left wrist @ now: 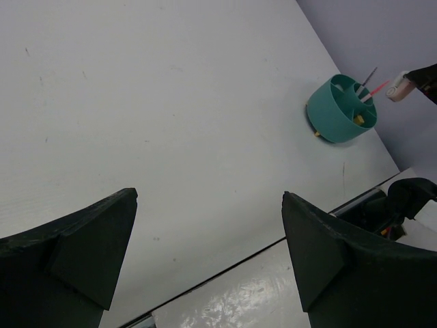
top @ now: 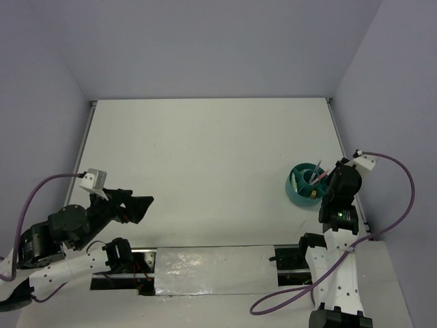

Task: Sort the stationery into containers
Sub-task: Place the stapler in the storage box.

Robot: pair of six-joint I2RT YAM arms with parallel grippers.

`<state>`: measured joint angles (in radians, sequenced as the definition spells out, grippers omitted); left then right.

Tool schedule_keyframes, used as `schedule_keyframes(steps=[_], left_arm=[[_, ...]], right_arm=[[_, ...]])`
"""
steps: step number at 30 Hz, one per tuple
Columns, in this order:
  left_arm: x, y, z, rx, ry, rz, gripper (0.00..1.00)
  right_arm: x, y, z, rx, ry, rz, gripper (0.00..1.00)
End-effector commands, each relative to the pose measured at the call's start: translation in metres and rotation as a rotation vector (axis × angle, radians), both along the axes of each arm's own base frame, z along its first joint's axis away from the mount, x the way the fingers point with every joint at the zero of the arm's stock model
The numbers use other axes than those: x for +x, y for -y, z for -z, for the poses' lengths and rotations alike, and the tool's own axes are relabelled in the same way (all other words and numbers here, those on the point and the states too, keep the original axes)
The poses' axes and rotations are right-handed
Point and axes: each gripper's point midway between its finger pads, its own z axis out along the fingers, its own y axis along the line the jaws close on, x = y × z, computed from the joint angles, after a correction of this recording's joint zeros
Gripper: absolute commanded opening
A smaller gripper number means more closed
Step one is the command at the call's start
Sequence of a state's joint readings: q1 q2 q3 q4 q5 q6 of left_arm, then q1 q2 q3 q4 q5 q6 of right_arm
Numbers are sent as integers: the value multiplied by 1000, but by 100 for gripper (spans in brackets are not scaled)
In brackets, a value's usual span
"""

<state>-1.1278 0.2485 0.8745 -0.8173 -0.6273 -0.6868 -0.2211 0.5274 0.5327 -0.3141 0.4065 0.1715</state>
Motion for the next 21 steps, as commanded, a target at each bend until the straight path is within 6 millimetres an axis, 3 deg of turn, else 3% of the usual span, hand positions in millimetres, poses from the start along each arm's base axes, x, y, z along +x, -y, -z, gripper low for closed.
schedule_keyframes(steps=[1, 21], left_arm=[[-4, -1, -17, -76, 40, 27, 99], [-11, 4, -21, -95, 60, 88, 99]], right_arm=[[17, 0, -20, -40, 79, -39, 0], [25, -8, 0, 1, 54, -83, 12]])
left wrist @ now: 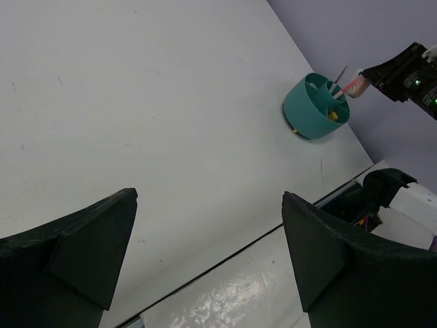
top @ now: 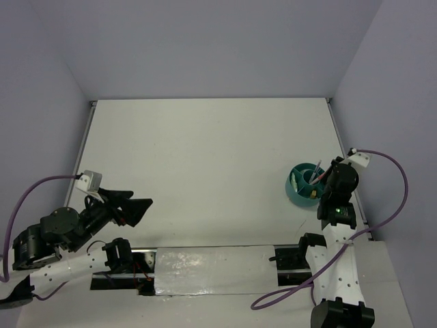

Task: Sort the stationery into containers
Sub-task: Place the stapler in the storage box.

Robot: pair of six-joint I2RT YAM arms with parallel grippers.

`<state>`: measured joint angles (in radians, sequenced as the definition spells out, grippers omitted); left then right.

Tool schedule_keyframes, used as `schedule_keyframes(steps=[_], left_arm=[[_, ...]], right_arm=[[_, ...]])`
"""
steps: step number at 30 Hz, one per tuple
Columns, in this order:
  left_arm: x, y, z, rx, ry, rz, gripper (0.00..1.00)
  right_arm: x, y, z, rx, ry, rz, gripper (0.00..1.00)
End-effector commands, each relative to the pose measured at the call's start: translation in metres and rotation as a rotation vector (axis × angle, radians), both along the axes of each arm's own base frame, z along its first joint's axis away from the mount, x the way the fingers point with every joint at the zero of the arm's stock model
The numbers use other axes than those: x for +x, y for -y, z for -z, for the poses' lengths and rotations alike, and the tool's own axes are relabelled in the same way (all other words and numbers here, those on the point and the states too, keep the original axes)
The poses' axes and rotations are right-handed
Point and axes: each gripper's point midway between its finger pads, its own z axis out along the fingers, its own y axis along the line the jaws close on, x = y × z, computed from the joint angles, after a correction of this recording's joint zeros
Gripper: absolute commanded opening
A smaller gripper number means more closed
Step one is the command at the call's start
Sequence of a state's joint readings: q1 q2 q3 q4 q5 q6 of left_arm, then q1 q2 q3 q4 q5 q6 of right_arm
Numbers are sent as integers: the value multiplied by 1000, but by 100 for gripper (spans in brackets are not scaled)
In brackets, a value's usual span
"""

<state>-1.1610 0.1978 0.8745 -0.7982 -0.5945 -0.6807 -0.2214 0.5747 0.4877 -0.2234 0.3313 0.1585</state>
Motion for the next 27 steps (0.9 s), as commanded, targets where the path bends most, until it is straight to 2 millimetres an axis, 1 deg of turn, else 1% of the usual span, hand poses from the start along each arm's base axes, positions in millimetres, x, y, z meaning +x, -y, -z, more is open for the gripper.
schedule_keyframes(steps=[1, 10, 12, 17, 20, 27], left_arm=[[-1, 2, -11, -36, 33, 19, 99], [-3, 5, -12, -37, 39, 40, 99], [-4, 4, -13, -43, 43, 42, 99], [-4, 2, -15, -54, 46, 40, 99], [-4, 2, -14, -54, 44, 41, 99], [-4, 0, -14, -54, 44, 36, 99]], right_arm=[[9, 0, -13, -10, 56, -12, 13], [8, -2, -10, -4, 38, -22, 14], [7, 0, -8, -1, 31, -10, 17], [7, -1, -6, 2, 19, -11, 17], [5, 0, -6, 4, 19, -1, 22], [4, -3, -5, 12, 10, -14, 23]])
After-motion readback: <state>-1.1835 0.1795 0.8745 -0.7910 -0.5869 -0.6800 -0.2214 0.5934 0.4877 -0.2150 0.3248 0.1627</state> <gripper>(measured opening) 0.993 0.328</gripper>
